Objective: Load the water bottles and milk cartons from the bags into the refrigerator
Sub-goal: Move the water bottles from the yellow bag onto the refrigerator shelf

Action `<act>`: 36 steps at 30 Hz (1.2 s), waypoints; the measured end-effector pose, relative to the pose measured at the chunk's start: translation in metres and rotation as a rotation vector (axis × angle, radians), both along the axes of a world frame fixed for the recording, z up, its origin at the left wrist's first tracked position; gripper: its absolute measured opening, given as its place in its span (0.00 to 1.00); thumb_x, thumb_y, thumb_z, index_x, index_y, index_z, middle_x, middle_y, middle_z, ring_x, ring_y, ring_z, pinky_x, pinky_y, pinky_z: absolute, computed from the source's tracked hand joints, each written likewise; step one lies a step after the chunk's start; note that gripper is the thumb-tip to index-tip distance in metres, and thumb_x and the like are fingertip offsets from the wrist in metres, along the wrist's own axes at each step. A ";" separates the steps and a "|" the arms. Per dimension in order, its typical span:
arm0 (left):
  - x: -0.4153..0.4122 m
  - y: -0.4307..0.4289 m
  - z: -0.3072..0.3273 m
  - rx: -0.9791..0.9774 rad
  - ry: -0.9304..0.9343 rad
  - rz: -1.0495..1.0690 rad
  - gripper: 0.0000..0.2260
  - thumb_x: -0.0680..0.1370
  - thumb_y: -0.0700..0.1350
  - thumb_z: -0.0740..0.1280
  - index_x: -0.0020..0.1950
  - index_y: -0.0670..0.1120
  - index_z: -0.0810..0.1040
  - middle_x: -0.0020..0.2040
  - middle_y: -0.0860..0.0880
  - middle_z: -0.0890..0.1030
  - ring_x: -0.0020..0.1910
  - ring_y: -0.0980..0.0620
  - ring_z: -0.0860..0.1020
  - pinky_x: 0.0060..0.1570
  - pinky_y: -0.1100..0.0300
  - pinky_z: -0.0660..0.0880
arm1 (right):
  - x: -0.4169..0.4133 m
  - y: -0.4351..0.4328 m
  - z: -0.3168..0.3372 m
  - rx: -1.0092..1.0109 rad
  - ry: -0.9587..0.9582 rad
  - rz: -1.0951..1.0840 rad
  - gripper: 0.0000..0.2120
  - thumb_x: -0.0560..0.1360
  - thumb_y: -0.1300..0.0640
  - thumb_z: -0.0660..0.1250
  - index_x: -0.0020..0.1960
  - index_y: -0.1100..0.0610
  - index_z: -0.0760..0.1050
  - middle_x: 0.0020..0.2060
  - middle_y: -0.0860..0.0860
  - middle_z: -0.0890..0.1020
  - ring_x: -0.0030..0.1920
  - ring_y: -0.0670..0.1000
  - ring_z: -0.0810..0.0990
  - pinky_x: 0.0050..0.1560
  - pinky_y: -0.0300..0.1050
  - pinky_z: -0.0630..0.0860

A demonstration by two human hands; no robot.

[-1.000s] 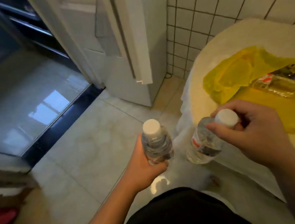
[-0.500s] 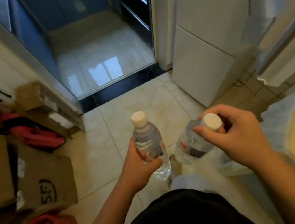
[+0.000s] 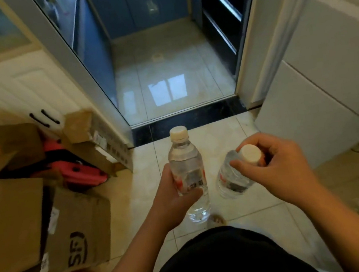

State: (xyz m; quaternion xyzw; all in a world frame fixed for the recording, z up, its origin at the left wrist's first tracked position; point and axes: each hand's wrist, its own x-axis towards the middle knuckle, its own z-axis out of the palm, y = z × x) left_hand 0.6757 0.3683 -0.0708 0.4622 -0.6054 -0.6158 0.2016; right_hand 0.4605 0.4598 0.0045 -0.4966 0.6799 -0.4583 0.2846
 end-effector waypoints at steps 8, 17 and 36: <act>-0.080 -0.102 0.015 -0.048 0.031 -0.031 0.31 0.62 0.49 0.75 0.63 0.54 0.70 0.56 0.48 0.79 0.55 0.49 0.81 0.57 0.41 0.79 | -0.069 -0.094 0.014 -0.026 0.023 -0.042 0.17 0.62 0.37 0.70 0.46 0.44 0.78 0.41 0.39 0.81 0.43 0.43 0.81 0.41 0.40 0.79; -0.207 -0.214 0.013 -0.111 0.096 -0.321 0.31 0.64 0.48 0.75 0.65 0.49 0.70 0.55 0.44 0.79 0.56 0.44 0.80 0.56 0.38 0.78 | -0.148 -0.159 0.009 -0.023 0.100 -0.350 0.09 0.67 0.50 0.77 0.43 0.48 0.78 0.36 0.42 0.81 0.33 0.42 0.78 0.32 0.32 0.71; -0.527 -0.357 0.120 -0.196 0.446 -0.962 0.32 0.65 0.41 0.75 0.64 0.59 0.68 0.56 0.53 0.80 0.55 0.57 0.81 0.52 0.63 0.78 | -0.327 -0.246 0.113 -0.281 0.509 -1.208 0.08 0.71 0.43 0.68 0.44 0.47 0.77 0.34 0.45 0.79 0.34 0.48 0.76 0.33 0.50 0.75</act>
